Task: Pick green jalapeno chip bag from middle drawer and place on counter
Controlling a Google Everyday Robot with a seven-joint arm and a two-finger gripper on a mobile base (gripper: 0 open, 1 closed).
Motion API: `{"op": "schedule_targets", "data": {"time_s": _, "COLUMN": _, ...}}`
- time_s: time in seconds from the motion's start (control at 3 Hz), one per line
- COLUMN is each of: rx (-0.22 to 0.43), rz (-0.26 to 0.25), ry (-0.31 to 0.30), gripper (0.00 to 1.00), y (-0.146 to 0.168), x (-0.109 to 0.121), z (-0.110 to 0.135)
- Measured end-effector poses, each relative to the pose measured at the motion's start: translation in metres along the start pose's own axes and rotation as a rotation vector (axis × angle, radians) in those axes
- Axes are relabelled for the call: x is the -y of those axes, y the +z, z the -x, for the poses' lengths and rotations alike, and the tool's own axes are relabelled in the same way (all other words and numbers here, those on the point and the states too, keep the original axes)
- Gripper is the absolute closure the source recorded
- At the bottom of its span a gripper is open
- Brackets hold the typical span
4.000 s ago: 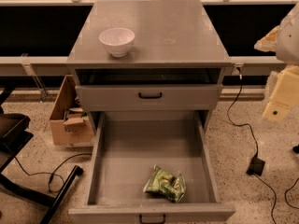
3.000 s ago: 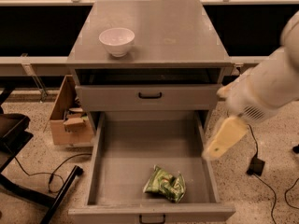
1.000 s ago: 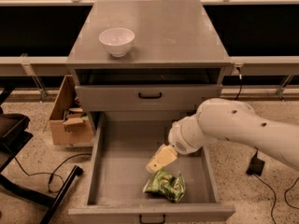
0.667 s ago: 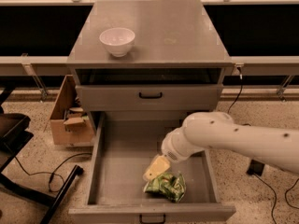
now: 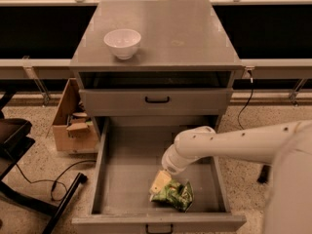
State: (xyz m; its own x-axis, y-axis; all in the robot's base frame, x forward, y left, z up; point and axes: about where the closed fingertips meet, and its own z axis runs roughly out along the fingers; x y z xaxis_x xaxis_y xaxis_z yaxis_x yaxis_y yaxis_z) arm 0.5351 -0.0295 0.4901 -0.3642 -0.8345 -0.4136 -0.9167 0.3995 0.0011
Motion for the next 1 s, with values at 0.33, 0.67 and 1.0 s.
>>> {"op": "schedule_targets", "data": {"time_s": 0.33, "rx": -0.081, "rz": 0.030, "ry": -0.056, "gripper": 0.00, "y": 0.040, "x": 0.014, "z": -0.013}}
{"op": "schedule_targets", "data": {"time_s": 0.67, "rx": -0.168, "rz": 0.082, "ry": -0.089, "gripper": 0.00, "y": 0.078, "x": 0.012, "z": -0.040}}
{"op": "schedule_targets", "data": {"time_s": 1.0, "rx": -0.233, "rz": 0.102, "ry": -0.084, "gripper": 0.00, "y": 0.085, "x": 0.009, "z": -0.071}}
